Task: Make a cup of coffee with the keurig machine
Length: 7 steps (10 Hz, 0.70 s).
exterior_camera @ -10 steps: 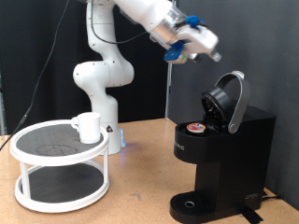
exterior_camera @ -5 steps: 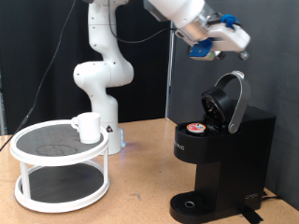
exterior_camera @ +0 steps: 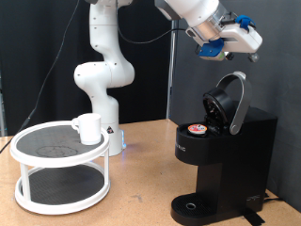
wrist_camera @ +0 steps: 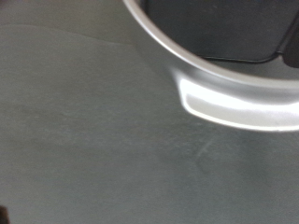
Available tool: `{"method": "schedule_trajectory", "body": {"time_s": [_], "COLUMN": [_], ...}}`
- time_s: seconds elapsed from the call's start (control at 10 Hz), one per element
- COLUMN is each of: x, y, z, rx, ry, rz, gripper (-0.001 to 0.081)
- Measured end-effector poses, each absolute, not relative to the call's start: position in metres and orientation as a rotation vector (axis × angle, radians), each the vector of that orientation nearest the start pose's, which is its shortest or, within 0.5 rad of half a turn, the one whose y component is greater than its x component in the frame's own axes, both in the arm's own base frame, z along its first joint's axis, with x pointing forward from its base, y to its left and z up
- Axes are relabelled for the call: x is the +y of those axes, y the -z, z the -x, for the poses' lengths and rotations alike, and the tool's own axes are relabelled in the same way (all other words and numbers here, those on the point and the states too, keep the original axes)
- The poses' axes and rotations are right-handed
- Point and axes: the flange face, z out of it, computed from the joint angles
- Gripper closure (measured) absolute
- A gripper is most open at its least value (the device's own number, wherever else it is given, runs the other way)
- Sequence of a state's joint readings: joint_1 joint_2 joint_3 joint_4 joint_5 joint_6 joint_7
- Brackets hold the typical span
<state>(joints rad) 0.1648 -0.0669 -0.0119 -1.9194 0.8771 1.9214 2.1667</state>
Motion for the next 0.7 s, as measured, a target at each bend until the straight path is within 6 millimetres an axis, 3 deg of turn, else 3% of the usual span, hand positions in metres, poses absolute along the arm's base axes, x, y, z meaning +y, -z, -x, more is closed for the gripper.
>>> {"method": "schedule_trajectory", "body": {"time_s": [0.7], "x": [0.194], "y": [-0.549], "z": [-0.526], "rx": [2.374], "ry": [-0.984], "rz": [1.132], "gripper": [0.0072]}}
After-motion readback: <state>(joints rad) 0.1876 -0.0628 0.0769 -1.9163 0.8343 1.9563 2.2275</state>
